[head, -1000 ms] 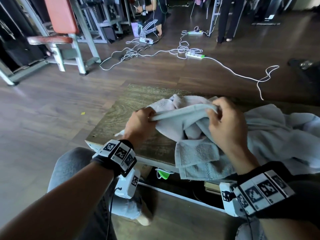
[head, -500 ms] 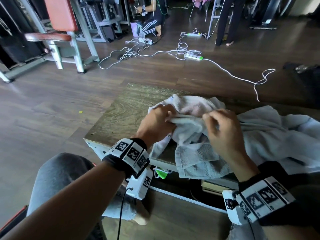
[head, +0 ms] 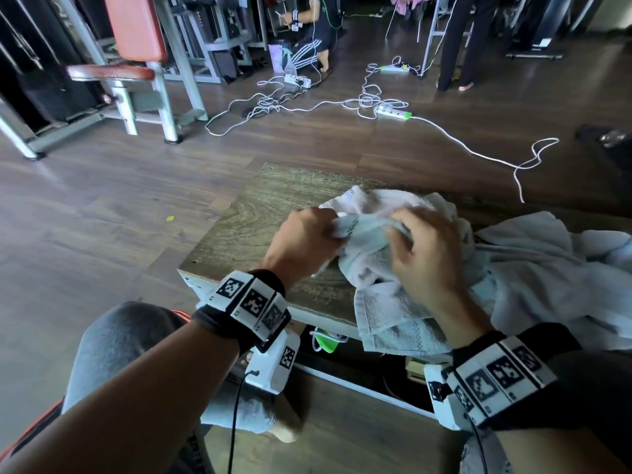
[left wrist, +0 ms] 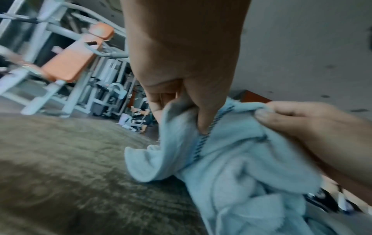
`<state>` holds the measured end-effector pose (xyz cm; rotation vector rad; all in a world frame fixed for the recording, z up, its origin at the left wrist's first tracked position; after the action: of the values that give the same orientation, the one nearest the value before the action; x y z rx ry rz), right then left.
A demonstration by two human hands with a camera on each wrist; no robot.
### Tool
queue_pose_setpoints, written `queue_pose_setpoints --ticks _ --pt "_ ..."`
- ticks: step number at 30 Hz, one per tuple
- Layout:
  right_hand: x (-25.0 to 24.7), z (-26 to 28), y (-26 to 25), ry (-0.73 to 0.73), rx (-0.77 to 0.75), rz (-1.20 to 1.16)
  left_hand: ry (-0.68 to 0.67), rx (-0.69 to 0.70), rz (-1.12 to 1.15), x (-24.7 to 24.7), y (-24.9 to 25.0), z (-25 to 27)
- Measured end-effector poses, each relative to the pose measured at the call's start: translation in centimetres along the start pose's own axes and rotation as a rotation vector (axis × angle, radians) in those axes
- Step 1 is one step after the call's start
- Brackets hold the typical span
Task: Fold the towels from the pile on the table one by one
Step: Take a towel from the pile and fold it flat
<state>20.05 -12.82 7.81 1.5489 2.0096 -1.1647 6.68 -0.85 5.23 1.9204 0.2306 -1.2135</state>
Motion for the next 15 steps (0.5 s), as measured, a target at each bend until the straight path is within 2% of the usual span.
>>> queue_pose_setpoints --ticks 2,4,8,12,14,15 --pt "-1.6 -0.3 1.1 0.096 0.072 -0.01 0.049 -0.105 0.033 -1.3 -2.5 0.5" --pt "-0.9 -0.4 2.2 0.053 0.125 -0.049 0.092 -0.117 0.124 -2.1 -3.3 1.1" --pt "2.6 -0.1 0.6 -0.196 0.045 -0.187 0.037 -0.021 0.129 -1.2 -1.0 1.3" --pt "3.4 0.3 -1.3 -0.216 -0.014 -0.276 -0.071 0.16 0.078 0.8 3.0 1.4" --pt "2.9 0.2 -1.4 -0.185 -0.047 -0.276 -0.113 0.162 0.094 1.9 3.3 1.4" --pt "2.3 0.1 -1.2 -0.16 -0.062 -0.265 -0.116 0.12 0.099 2.2 2.7 1.3"
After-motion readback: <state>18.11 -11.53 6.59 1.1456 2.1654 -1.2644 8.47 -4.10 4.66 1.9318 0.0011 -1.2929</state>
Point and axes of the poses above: each hand's wrist, its own z-axis away from the middle knuckle, its own x-axis out of the palm, y = z × x, the point moved 10 cm from there along -z, towards the middle knuckle, and after that the axes turned 7 degrees about -y, right-handed, at the moved point
